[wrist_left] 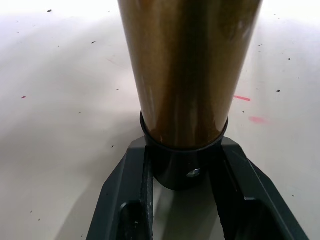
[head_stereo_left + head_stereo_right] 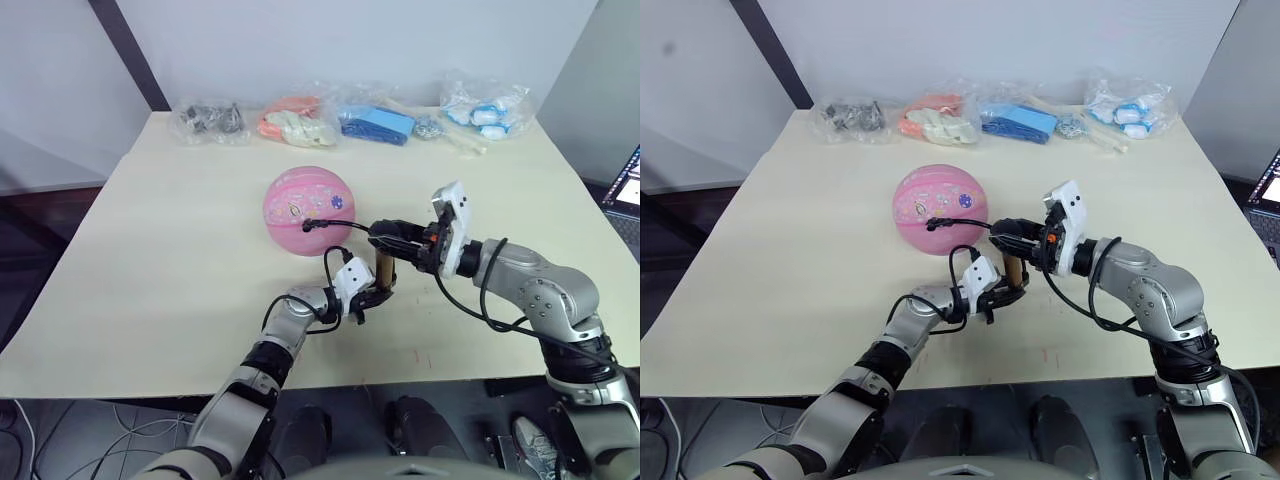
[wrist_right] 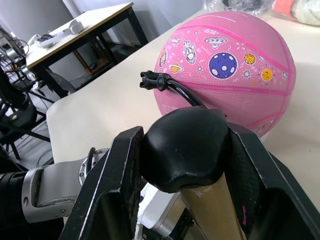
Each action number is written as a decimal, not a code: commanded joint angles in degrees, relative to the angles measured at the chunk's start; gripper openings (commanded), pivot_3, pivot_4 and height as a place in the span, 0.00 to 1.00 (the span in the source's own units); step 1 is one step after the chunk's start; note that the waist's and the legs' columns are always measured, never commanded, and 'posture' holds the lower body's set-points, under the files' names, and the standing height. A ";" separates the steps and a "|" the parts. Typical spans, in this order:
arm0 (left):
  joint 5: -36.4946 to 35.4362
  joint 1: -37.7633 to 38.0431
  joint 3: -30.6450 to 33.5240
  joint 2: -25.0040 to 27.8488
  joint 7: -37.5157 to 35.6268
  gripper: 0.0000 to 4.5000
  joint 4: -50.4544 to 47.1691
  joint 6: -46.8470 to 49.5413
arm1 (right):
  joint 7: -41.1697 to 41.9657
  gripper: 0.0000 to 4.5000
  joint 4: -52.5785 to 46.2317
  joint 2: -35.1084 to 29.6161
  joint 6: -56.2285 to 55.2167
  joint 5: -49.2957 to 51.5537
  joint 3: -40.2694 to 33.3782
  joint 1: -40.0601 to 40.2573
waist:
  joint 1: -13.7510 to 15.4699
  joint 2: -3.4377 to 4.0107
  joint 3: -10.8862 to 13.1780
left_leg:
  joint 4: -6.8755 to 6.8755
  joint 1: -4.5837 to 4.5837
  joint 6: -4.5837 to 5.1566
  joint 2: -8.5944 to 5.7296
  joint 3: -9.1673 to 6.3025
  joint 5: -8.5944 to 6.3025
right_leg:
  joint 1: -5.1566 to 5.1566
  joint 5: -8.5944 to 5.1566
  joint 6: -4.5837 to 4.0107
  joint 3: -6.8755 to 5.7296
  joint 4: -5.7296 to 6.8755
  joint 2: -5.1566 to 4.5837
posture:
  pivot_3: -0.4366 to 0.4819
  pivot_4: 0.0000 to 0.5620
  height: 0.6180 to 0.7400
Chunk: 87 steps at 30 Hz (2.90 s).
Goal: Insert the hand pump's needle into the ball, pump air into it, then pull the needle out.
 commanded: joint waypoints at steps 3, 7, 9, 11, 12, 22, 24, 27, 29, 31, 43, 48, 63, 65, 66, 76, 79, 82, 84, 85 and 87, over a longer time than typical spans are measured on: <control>1.83 2.83 -0.80 1.53 -0.06 0.24 3.81 3.24 | -4.16 0.39 -4.39 -1.02 10.22 10.17 -7.75 -7.46 | 0.19 0.18 0.37 | 0.00 -0.13 0.00 0.00 -0.03 0.00 | -0.09 0.00 -0.01 -0.02 -0.01 -0.01 | 0.48 0.27 1.00; 1.79 2.39 -0.94 1.19 0.10 0.24 4.47 3.07 | -8.24 0.39 -4.93 -1.91 15.18 16.47 -12.84 -14.77 | 0.43 0.25 0.45 | 0.00 -0.39 0.00 -0.02 -0.07 0.00 | -0.31 0.02 -0.02 -0.06 -0.01 -0.03 | 0.48 0.27 1.00; 1.80 2.21 -0.97 1.09 0.16 0.24 4.80 2.97 | -9.46 0.39 -4.67 -2.35 16.35 18.44 -14.27 -16.99 | 0.39 0.27 0.54 | 0.01 -0.46 0.01 -0.06 -0.04 0.01 | -0.37 0.02 -0.01 -0.05 0.01 -0.09 | 0.48 0.27 1.00; 1.80 2.09 -0.97 1.05 0.18 0.24 5.06 2.86 | -10.96 0.39 -4.23 -3.43 18.06 20.95 -15.89 -19.91 | 0.38 0.30 0.58 | 0.03 -0.46 0.01 -0.06 -0.05 0.01 | -0.36 0.02 -0.01 -0.06 0.01 -0.09 | 0.48 0.27 1.00; 1.79 2.04 -0.97 1.03 0.17 0.24 5.18 2.83 | -11.87 0.39 -3.60 -4.39 19.07 22.82 -17.10 -22.23 | 0.37 0.39 0.66 | 0.04 -0.48 0.01 -0.06 -0.04 0.01 | -0.38 0.02 -0.01 -0.05 0.02 -0.09 | 0.48 0.27 1.00; 1.66 1.83 -1.06 0.98 0.13 0.24 5.63 2.64 | -16.80 0.39 -0.70 -8.29 20.76 30.04 -17.88 -27.12 | 0.49 0.45 0.82 | 0.29 -0.99 0.02 -0.08 -0.10 0.01 | -0.69 0.17 -0.22 -0.14 0.09 -0.12 | 0.48 0.27 1.00; 1.64 1.92 -1.09 0.96 0.14 0.24 5.45 2.69 | -15.75 0.39 -1.48 -8.18 20.30 28.25 -16.09 -23.31 | 0.53 0.40 0.79 | 0.31 -1.00 0.02 -0.11 -0.09 0.01 | -0.69 0.17 -0.21 -0.14 0.09 -0.16 | 0.48 0.27 1.00; 1.62 1.96 -1.11 1.00 0.13 0.24 5.23 2.82 | -14.20 0.39 -2.45 -7.67 18.87 25.18 -12.68 -17.38 | 0.48 0.38 0.75 | 0.32 -0.97 0.02 -0.10 -0.08 0.01 | -0.67 0.16 -0.19 -0.14 0.10 -0.16 | 0.48 0.27 1.00; 1.61 1.98 -1.08 1.05 0.15 0.24 5.11 2.90 | -12.83 0.39 -3.28 -7.35 17.41 23.21 -10.36 -14.03 | 0.43 0.34 0.69 | 0.32 -0.94 0.02 -0.09 -0.10 0.01 | -0.65 0.07 -0.04 -0.15 0.11 -0.13 | 0.48 0.27 1.00; 1.60 2.14 -1.04 1.22 0.14 0.24 4.80 3.00 | -10.80 0.39 -4.50 -7.92 14.60 17.87 -5.12 -10.24 | 0.32 0.40 0.62 | 0.32 -0.89 0.02 -0.08 -0.05 0.01 | -0.64 0.05 -0.01 -0.09 0.18 -0.11 | 0.48 0.27 1.00; 1.49 2.48 -0.82 1.41 0.22 0.24 3.74 3.67 | -1.61 0.39 3.63 -1.21 -1.94 -3.78 14.05 6.85 | 0.02 -0.07 -0.21 | -0.04 0.10 0.01 0.02 0.02 0.00 | 0.08 -0.04 -0.04 -0.02 -0.02 0.03 | 0.48 0.27 1.00; 1.42 2.48 -0.69 1.56 0.35 0.24 3.76 3.75 | 1.11 0.39 1.40 -1.34 -2.66 -5.57 12.82 7.51 | -0.19 -0.10 -0.48 | -0.06 0.15 0.01 0.03 -0.01 0.00 | 0.12 -0.04 -0.05 -0.03 0.00 0.05 | 0.48 0.27 1.00; 1.29 2.55 -0.77 1.40 0.41 0.24 4.32 3.47 | -6.74 0.39 -3.92 -5.29 14.83 16.61 -13.27 -17.41 | 0.42 0.29 0.44 | -0.05 -0.20 0.00 -0.03 -0.09 0.00 | -0.13 -0.02 -0.08 -0.10 0.00 -0.05 | 0.48 0.27 1.00; 1.29 2.45 -0.77 1.37 0.41 0.24 4.55 3.35 | -8.40 0.39 -3.26 -6.09 16.62 19.54 -15.27 -20.81 | 0.40 0.32 0.51 | -0.04 -0.21 0.01 -0.04 -0.08 0.00 | -0.13 -0.02 -0.07 -0.09 0.00 -0.07 | 0.48 0.27 1.00; 1.31 2.42 -0.78 1.36 0.40 0.24 4.64 3.30 | -9.28 0.39 -2.90 -6.42 17.37 20.93 -16.05 -22.28 | 0.39 0.34 0.57 | -0.03 -0.21 0.01 -0.05 -0.06 0.00 | -0.14 -0.02 -0.07 -0.07 0.01 -0.08 | 0.48 0.27 1.00; 1.31 2.15 -0.76 1.26 0.43 0.24 5.14 3.05 | -13.76 0.39 -2.41 -7.14 18.49 24.66 -14.90 -24.01 | 0.42 0.32 0.60 | -0.02 -0.30 0.01 -0.05 -0.04 0.01 | -0.20 -0.01 -0.06 -0.07 0.02 -0.10 | 0.48 0.27 1.00; 1.31 1.91 -0.72 1.21 0.45 0.24 5.37 3.08 | -12.62 0.39 -3.76 -5.96 17.26 21.93 -11.28 -18.05 | 0.42 0.28 0.53 | -0.02 -0.29 0.01 -0.05 -0.06 0.01 | -0.19 -0.02 -0.06 -0.09 0.02 -0.09 | 0.48 0.27 1.00; 1.30 1.85 -0.71 1.21 0.48 0.24 5.34 3.16 | -11.12 0.39 -4.65 -5.10 15.02 18.85 -7.58 -12.79 | 0.33 0.17 0.39 | -0.01 -0.16 0.01 -0.05 -0.02 0.01 | -0.09 -0.02 -0.05 -0.06 0.04 -0.08 | 0.48 0.27 1.00; 1.24 1.96 -0.65 1.30 0.50 0.24 5.02 3.30 | -9.43 0.39 -4.19 -4.65 12.02 14.94 -4.17 -9.23 | 0.22 0.18 0.37 | -0.01 0.00 0.01 -0.02 -0.01 0.00 | 0.04 -0.03 -0.05 -0.05 0.04 -0.05 | 0.48 0.27 1.00; 1.22 2.11 -0.64 1.41 0.51 0.24 4.80 3.35 | -8.53 0.39 -3.32 -4.45 9.88 12.05 -1.92 -7.16 | 0.21 0.19 0.37 | -0.01 0.03 0.01 -0.03 0.01 0.01 | 0.04 -0.02 -0.04 -0.03 0.06 -0.05 | 0.48 0.27 1.00; 1.18 2.31 -0.62 1.58 0.52 0.24 4.46 3.46 | -6.56 0.39 -1.74 -4.16 6.48 7.68 1.61 -3.91 | 0.19 0.14 0.21 | -0.01 0.05 0.01 -0.03 0.02 0.01 | 0.03 -0.02 -0.04 -0.02 0.08 -0.04 | 0.48 0.27 1.00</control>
